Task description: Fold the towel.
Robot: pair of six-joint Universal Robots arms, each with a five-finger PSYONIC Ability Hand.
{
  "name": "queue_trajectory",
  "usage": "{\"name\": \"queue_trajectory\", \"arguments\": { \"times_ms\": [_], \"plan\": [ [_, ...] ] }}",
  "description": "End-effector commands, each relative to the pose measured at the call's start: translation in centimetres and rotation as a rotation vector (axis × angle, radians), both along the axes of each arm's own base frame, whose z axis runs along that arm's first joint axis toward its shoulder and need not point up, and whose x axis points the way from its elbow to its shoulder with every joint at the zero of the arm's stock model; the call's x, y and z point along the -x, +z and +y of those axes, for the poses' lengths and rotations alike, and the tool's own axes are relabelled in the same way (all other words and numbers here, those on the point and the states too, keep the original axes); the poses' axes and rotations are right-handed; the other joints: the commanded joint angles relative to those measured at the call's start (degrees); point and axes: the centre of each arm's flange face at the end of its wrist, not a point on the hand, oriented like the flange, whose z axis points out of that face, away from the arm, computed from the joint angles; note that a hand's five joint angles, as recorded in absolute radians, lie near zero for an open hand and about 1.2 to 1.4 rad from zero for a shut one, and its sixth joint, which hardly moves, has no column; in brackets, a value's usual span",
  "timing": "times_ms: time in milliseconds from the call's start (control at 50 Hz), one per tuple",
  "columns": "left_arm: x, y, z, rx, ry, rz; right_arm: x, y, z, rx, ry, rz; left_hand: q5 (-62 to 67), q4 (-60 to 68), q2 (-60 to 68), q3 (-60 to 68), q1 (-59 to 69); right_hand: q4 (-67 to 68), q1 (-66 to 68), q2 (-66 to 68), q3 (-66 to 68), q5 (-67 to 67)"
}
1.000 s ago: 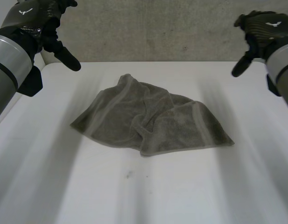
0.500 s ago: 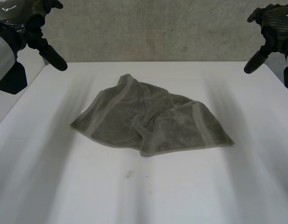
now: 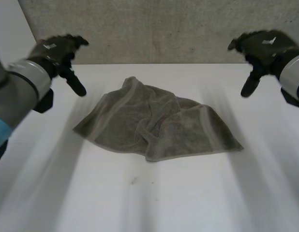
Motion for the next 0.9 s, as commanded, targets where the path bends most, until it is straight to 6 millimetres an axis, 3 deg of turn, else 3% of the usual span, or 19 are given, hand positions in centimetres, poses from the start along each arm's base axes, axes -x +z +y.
{"name": "queue_trajectory", "arguments": {
  "times_ms": [20,60,100,120,140,160,180,260,420,720,900],
  "plan": [
    [0.7,-5.1,-2.8,-0.004,-0.053,-0.166,-0.6,-4.4,-1.5,-0.078,0.031,0.088,-1.3,0.6,0.6,0.5,0.2,-5.1,-3.4,-4.6,-3.8,-3.5],
    [0.2,-7.1,-4.6,0.024,-0.033,-0.206,-0.7,-5.5,-2.1,-0.087,0.034,0.088,-1.1,0.7,0.7,0.7,0.3,-5.1,-3.4,-4.6,-3.8,-3.5],
    [0.1,-8.2,-5.4,0.030,-0.029,-0.215,-1.1,-7.6,-2.9,-0.092,0.053,0.087,-0.5,1.4,1.4,1.3,1.0,-5.1,-3.4,-4.6,-3.8,-3.5],
    [0.0,-9.2,-6.0,0.029,-0.025,-0.223,-1.1,-7.6,-2.9,-0.093,0.053,0.087,0.0,1.9,1.9,1.8,1.5,-5.1,-3.4,-4.6,-3.8,-3.5],
    [0.0,-9.2,-6.0,0.029,-0.025,-0.223,-1.3,-9.1,-3.3,-0.109,0.071,0.087,0.0,1.9,1.9,1.8,1.5,-5.1,-3.4,-4.6,-3.8,-3.5],
    [-0.1,-10.5,-6.6,0.017,-0.020,-0.232,-1.5,-10.2,-3.5,-0.126,0.087,0.088,0.2,2.1,2.1,2.0,1.7,-5.1,-3.4,-4.6,-3.8,-3.5],
    [-0.6,-11.5,-7.2,0.003,-0.009,-0.242,-1.5,-10.2,-3.5,-0.127,0.087,0.088,0.2,2.1,2.1,2.0,1.7,-5.1,-3.4,-4.6,-3.8,-3.5],
    [-1.6,-13.1,-8.1,-0.024,-0.008,-0.277,-1.3,-13.1,-4.2,-0.194,0.098,0.100,0.7,2.6,2.6,2.5,2.2,-5.1,-3.4,-4.6,-3.8,-3.5],
    [-2.5,-15.6,-8.8,-0.040,-0.129,-0.346,0.4,-14.8,-5.5,-0.231,0.048,0.102,0.9,2.7,2.8,2.7,2.3,-5.1,-3.4,-4.6,-3.8,-3.5],
    [-2.4,-19.3,-8.5,-0.113,-0.194,-0.345,0.3,-16.2,-5.3,-0.267,0.053,0.112,0.7,2.6,2.6,2.5,2.2,-5.1,-3.4,-4.6,-3.8,-3.5],
    [-2.4,-19.2,-8.8,-0.103,-0.197,-0.343,0.2,-16.2,-5.2,-0.269,0.057,0.112,5.1,7.0,7.0,6.9,6.5,-5.1,-3.4,-4.6,-3.8,-3.5]
  ]
}}
